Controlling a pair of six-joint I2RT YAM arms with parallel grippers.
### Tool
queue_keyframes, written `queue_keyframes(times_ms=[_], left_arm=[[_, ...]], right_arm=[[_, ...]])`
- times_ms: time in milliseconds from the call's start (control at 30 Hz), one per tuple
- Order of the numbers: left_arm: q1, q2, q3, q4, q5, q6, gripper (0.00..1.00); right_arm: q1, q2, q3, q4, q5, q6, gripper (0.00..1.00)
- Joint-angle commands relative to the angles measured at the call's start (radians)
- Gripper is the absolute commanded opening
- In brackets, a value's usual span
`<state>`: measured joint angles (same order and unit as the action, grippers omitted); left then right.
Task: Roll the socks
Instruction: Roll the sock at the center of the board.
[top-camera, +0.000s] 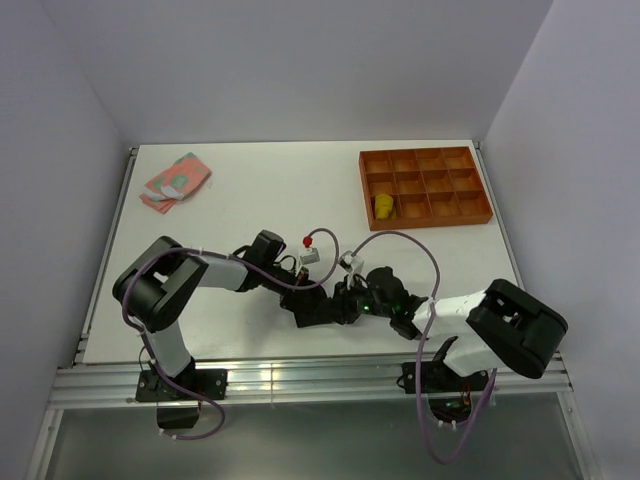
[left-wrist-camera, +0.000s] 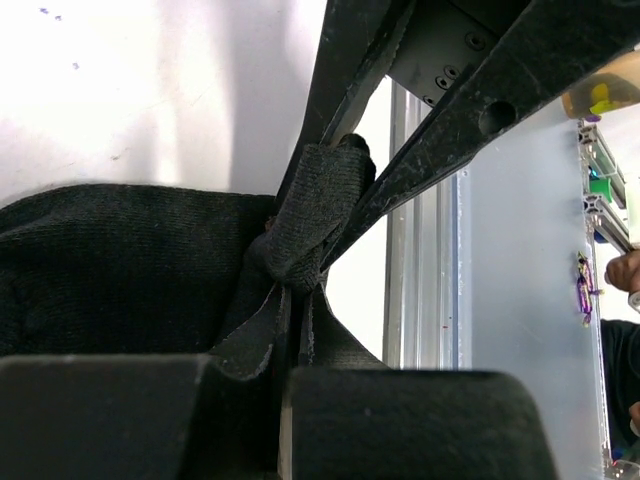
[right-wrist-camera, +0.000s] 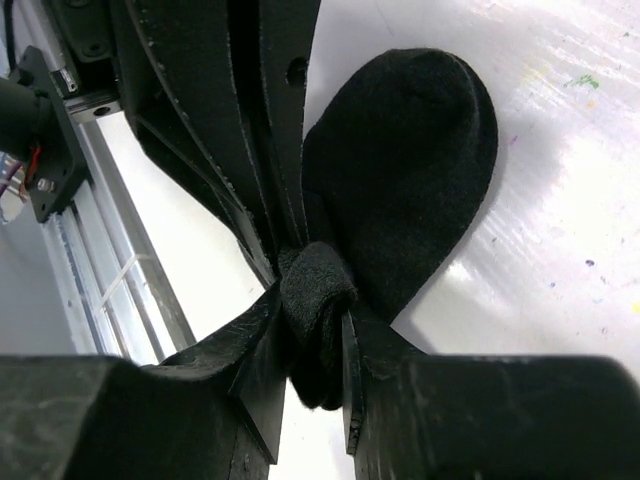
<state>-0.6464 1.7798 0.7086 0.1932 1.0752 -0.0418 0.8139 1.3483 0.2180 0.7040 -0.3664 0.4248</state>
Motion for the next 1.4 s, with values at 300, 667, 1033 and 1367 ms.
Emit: queue_keyframes(times_ms=[300,667,1033,1367], left_arm=[[0.011,-0.077,0.072,-0.015,-0.161,-0.007,0.01],[0.043,-0.149,0.095,-0.078,-0.271,0.002,0.17],[0.117,-0.178,0.138,-0.19,-0.323,0.028,0.19],[0.14,-0.169,0.195,-0.406,-0.475,0.151,0.26]], right_arm=[[0.041,0.049,0.113,-0.155,0.067,-0.017,0.05],[0.051,0.064,0.123,-0.166,0.081,-0.02,0.04],[0.053,0.077,0.126,-0.163,0.084,-0.023,0.03],[0.054,0.074,0.13,-0.173,0.093,-0.021,0.02]])
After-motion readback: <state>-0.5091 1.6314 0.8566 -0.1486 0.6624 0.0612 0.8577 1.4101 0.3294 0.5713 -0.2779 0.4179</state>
